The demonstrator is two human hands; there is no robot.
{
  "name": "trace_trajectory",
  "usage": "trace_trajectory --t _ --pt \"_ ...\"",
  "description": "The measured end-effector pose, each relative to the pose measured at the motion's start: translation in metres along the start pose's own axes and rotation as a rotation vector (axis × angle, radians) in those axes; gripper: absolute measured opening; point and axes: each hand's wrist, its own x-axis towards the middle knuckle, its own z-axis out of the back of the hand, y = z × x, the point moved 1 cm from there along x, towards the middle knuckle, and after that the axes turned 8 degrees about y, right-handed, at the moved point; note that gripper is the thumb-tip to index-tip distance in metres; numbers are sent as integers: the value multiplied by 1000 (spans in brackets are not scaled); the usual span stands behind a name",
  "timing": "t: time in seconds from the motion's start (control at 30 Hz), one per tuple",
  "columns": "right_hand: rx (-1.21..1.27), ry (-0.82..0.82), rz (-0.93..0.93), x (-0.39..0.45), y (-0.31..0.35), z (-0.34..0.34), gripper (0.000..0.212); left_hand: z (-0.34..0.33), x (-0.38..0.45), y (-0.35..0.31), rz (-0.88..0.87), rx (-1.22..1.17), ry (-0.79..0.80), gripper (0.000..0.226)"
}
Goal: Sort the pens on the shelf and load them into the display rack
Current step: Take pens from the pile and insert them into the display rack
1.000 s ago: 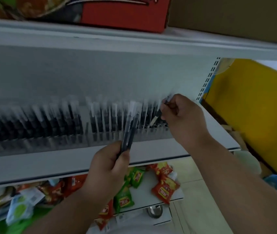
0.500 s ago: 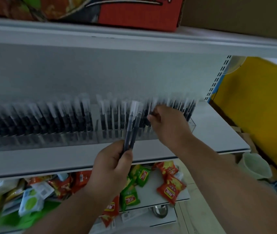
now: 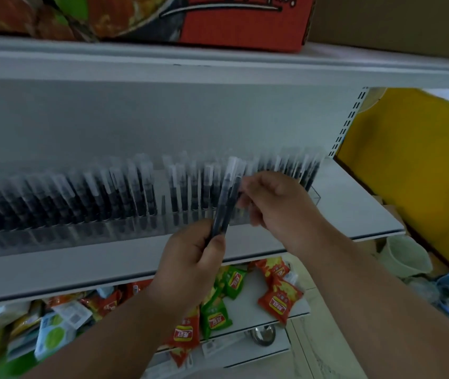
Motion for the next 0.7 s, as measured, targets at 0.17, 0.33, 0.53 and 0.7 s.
trace_trajectory --t 0.17,0.33,0.53,0.7 --pt "380 104 -28 -8 8 2 22 -10 6 -2 -74 40 89 27" --pt "339 -157 11 0 0 16 20 -6 7 6 45 -21 35 40" --pt "-294 -353 185 14 -13 32 7 -7 3 9 71 -9 -2 39" --pt "-478 -280 271 23 -23 20 12 -10 2 7 63 -5 -10 36"
